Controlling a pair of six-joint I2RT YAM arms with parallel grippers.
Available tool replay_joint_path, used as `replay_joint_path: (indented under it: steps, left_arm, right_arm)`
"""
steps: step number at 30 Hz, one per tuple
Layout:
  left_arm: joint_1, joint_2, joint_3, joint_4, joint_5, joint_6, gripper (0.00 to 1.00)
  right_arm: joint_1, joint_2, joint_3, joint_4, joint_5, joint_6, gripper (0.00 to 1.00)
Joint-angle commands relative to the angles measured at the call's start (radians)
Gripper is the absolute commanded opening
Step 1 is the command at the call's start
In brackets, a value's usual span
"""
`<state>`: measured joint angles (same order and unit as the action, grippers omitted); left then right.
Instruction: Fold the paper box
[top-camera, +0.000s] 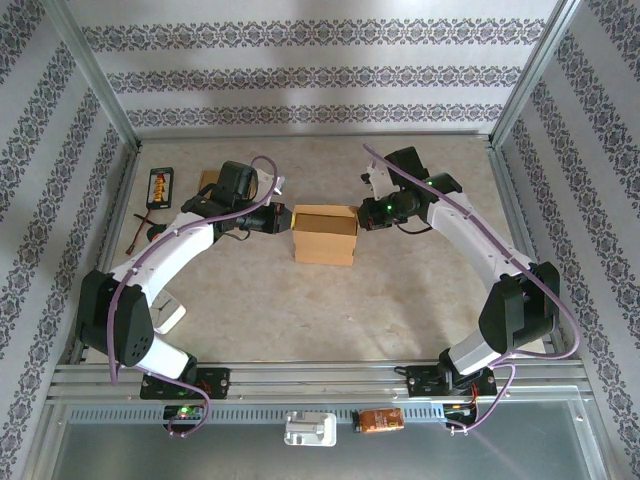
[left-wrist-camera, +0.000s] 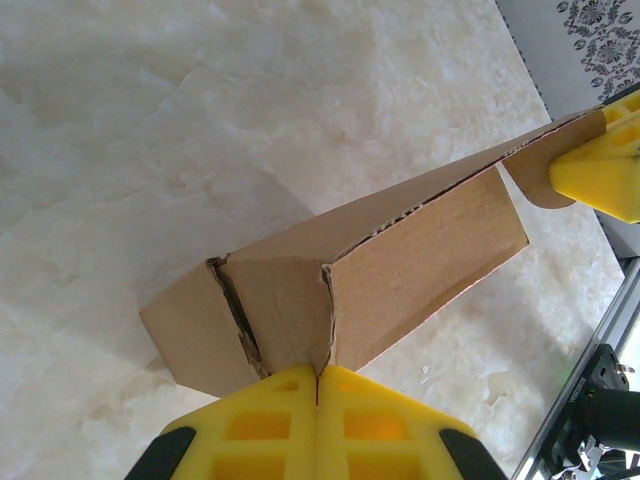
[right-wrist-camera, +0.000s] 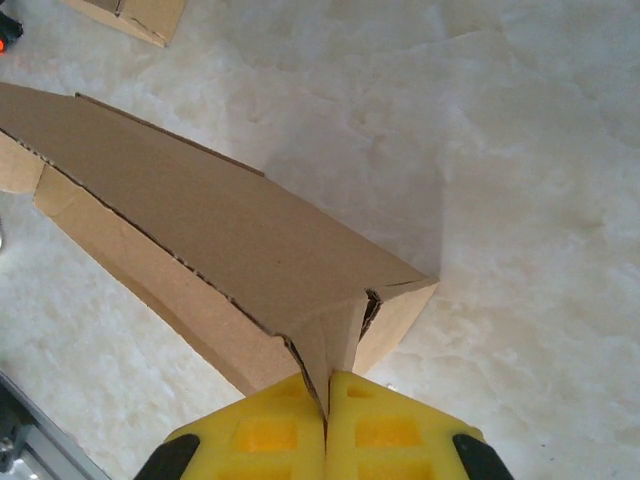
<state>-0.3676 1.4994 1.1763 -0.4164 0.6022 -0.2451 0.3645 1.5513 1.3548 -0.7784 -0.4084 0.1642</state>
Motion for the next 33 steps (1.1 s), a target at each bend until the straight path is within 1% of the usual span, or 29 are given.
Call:
replay_joint_path:
  steps: [1, 4, 7, 10, 13, 20, 23, 28, 31, 33]
  left_arm:
    - [-0.011, 0.016, -0.022, -0.004, 0.012, -0.017, 0.0]
    - [-0.012, 0.016, -0.024, 0.002, 0.016, -0.021, 0.0]
    - [-0.011, 0.015, -0.026, 0.008, 0.021, -0.025, 0.0]
    - [-0.011, 0.013, -0.028, 0.013, 0.025, -0.026, 0.0]
    - [-0.012, 0.009, -0.032, 0.02, 0.03, -0.029, 0.0]
    - [-0.011, 0.001, -0.036, 0.016, 0.027, -0.025, 0.0]
    - [-0.011, -0.002, -0.039, 0.019, 0.027, -0.027, 0.0]
    - [-0.011, -0.005, -0.049, 0.025, 0.031, -0.032, 0.0]
    - [-0.012, -0.008, -0.067, 0.045, 0.04, -0.045, 0.0]
    - [-0.014, -0.01, -0.087, 0.059, 0.04, -0.06, 0.0]
  right_arm:
    - [0.016, 0.01, 0.0, -0.007, -0.023, 0.077, 0.02]
    - [0.016, 0.014, 0.004, -0.005, -0.027, 0.12, 0.03]
    - [0.019, 0.019, 0.003, 0.006, -0.002, 0.176, 0.03]
    - [0.039, 0.016, -0.021, 0.045, 0.043, 0.226, 0.03]
    - [0.059, 0.016, -0.056, 0.101, 0.056, 0.269, 0.03]
    - [0.082, 0.014, -0.086, 0.131, 0.121, 0.284, 0.0]
    - [0.099, 0.004, -0.108, 0.122, 0.192, 0.269, 0.0]
    - [0.124, -0.056, -0.204, 0.165, 0.283, 0.267, 0.0]
    - [0.144, -0.094, -0.278, 0.22, 0.317, 0.282, 0.0]
    - [0.169, -0.122, -0.345, 0.286, 0.322, 0.293, 0.0]
